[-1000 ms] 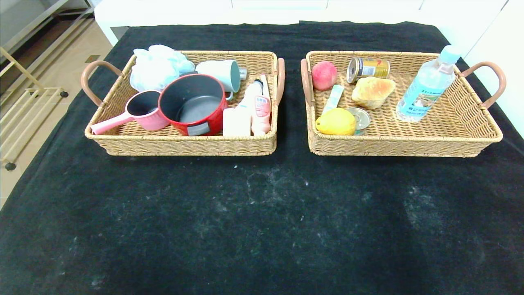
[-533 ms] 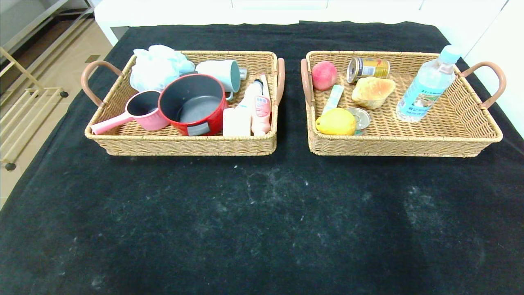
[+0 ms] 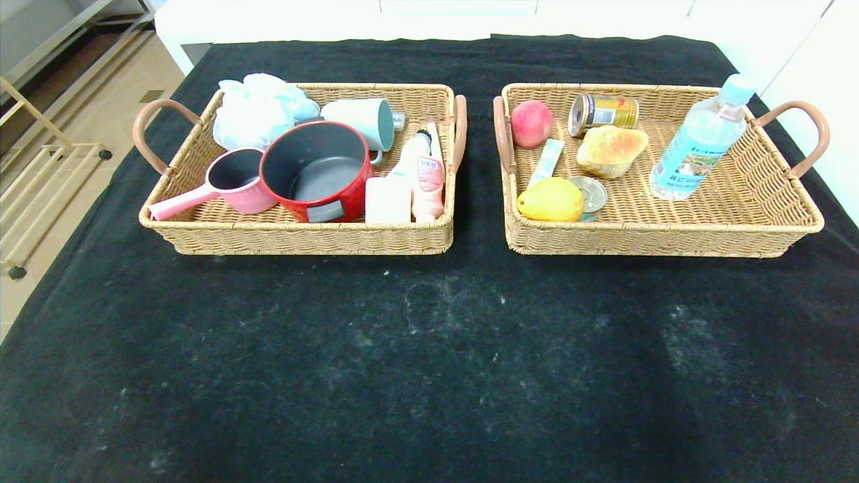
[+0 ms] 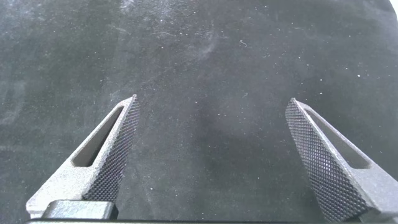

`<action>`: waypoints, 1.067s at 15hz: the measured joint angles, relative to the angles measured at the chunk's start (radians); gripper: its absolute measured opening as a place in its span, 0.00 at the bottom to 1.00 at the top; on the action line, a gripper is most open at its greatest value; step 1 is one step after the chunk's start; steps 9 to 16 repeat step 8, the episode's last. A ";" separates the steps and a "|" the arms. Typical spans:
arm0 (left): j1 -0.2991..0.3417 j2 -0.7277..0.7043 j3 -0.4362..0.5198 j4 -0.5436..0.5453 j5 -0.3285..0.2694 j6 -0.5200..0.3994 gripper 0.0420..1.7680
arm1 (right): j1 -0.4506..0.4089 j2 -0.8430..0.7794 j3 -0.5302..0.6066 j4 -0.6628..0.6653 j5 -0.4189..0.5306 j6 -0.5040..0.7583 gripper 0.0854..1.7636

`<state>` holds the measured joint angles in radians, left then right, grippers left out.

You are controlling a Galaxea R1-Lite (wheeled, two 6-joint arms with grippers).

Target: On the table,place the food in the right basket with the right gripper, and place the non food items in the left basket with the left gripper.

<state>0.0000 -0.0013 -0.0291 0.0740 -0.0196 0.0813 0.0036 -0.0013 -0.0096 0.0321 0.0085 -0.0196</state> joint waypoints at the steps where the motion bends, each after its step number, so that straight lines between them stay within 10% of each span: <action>1: 0.000 0.000 0.000 -0.002 0.005 -0.027 0.97 | 0.001 0.000 0.000 0.000 0.000 0.001 0.97; 16: 0.000 0.000 0.002 -0.010 0.022 -0.088 0.97 | 0.001 0.000 -0.001 -0.001 0.000 0.007 0.97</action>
